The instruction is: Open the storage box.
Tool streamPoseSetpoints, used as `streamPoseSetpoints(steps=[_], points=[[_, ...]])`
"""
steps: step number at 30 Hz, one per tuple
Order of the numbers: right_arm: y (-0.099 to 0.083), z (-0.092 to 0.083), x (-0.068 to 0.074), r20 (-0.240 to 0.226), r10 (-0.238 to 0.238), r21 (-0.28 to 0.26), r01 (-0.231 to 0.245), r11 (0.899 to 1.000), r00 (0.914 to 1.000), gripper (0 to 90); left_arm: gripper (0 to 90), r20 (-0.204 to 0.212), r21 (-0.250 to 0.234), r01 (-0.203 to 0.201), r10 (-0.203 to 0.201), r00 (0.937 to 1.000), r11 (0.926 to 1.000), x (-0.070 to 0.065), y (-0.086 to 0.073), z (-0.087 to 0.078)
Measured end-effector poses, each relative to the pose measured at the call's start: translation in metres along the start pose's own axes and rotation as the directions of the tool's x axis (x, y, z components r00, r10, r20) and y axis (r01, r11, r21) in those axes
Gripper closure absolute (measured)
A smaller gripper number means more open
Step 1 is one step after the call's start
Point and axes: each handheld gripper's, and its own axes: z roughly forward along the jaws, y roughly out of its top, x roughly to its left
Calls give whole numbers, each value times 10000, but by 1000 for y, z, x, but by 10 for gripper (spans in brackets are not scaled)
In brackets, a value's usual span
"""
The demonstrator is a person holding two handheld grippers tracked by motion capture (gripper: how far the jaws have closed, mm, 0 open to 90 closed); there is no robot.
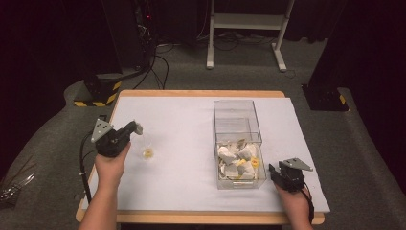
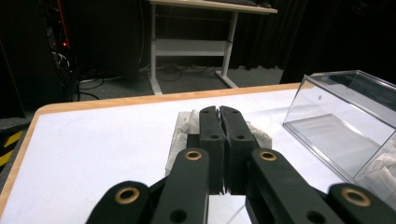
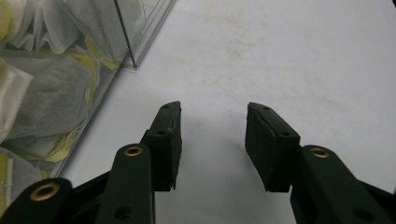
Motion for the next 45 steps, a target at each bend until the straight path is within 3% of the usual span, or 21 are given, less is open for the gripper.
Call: streamPoseSetpoints(steps=[24,36,45], points=[[0,0,1,25,0,32,0,10000,10000,561,878,-62,1122,-206,214,9998,9935,-6,-30,14],[0,0,1,36,6,39,-7,10000,10000,561,834,-102,1093,-181,194,9998,9938,-6,-30,13],[0,0,0,31,-9,30,8,10000,10000,561,799,0,960,-388,390,9992,9946,-14,-29,11]])
